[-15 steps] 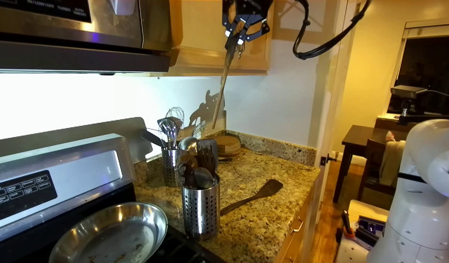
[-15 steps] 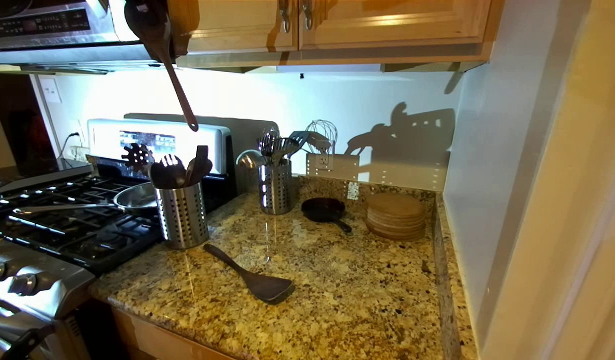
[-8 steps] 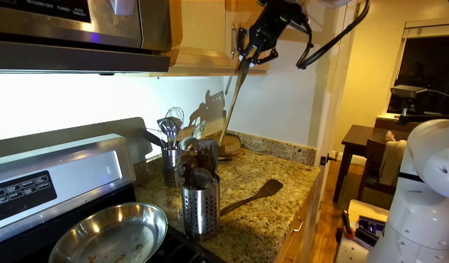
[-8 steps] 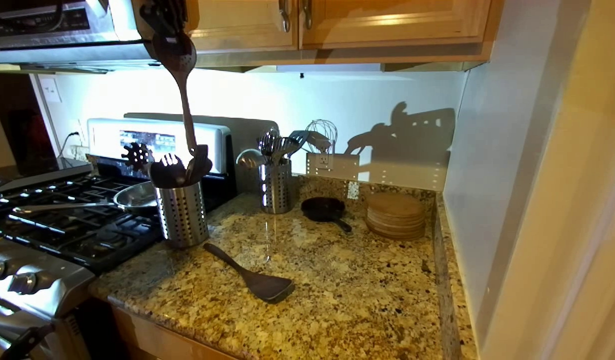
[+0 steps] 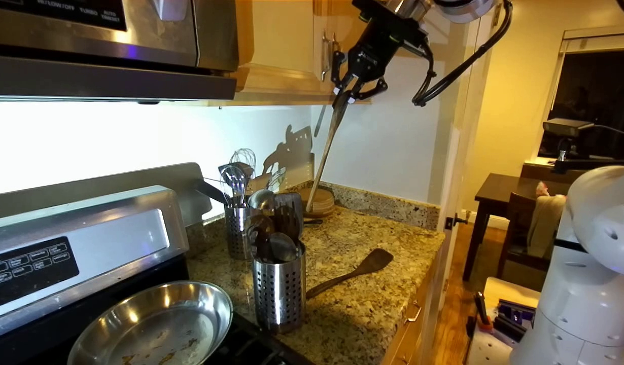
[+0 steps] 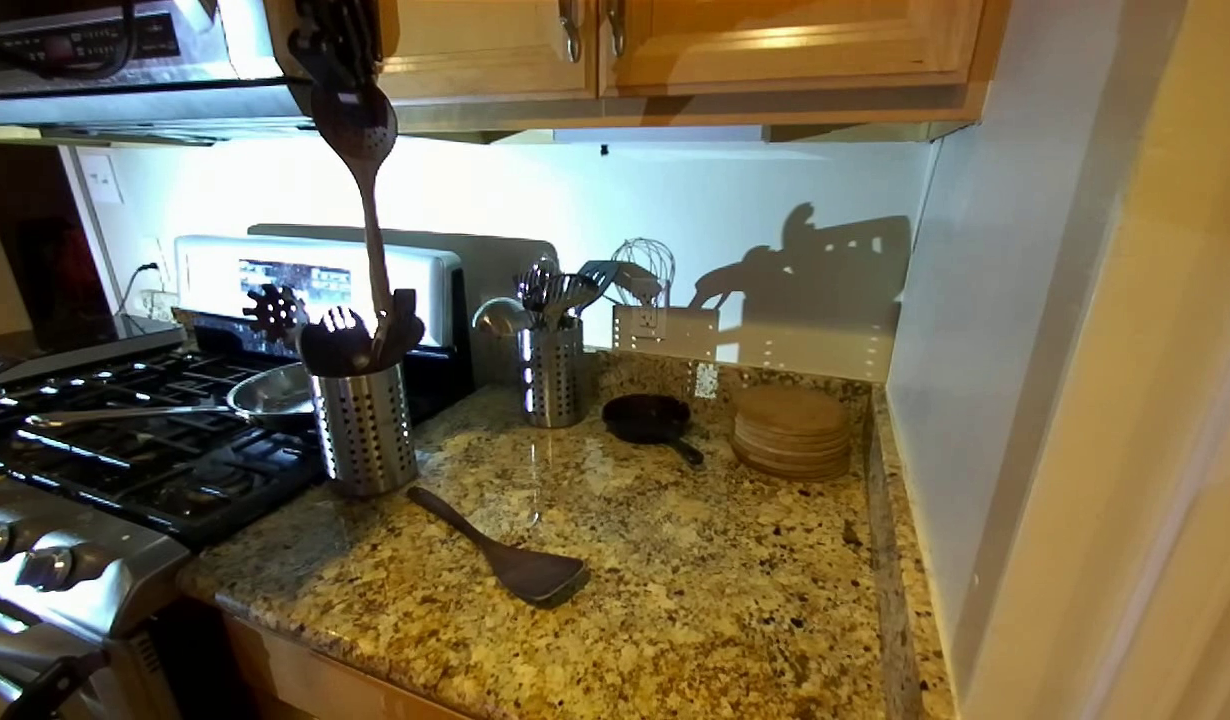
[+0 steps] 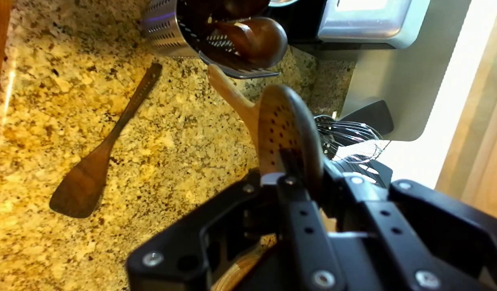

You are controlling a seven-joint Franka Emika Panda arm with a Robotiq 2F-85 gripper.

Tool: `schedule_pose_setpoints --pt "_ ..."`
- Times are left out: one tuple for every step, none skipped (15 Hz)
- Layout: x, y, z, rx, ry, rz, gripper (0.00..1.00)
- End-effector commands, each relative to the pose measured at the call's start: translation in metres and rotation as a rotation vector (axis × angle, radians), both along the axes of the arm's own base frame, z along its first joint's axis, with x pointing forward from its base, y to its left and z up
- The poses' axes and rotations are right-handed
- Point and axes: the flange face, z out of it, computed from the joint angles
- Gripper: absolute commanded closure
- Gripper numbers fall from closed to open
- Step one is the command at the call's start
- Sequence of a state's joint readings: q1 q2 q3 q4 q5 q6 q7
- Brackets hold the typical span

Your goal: Remove the spatula and spoon from the utensil holder closer to you respectively

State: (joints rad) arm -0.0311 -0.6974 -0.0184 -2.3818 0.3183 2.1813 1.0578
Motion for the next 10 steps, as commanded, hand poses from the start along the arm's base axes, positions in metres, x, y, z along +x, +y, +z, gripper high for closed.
schedule_pose_setpoints --pt "0.000 0.000 0.001 0.000 0.001 0.000 0.86" --pt "0.000 0.000 0.001 0.000 0.001 0.000 0.86" --pt "0.000 0.000 0.001 0.000 0.001 0.000 0.86" --pt "0.000 0.000 0.001 0.000 0.001 0.000 0.86" --pt "0.000 -0.005 0.001 0.002 0.006 -0.010 0.93" --pt "0.000 -0.013 0.001 0.014 0.017 -0.033 0.93" --pt "-0.001 -0.023 0.000 0.031 0.022 -0.053 0.94" --pt "-0.001 -0.032 0.000 0.043 0.026 -0.075 0.94" --pt "-0.001 -0.042 -0.003 0.060 0.034 -0.103 0.94" --pt "0.000 -0.051 -0.006 0.077 0.042 -0.124 0.94"
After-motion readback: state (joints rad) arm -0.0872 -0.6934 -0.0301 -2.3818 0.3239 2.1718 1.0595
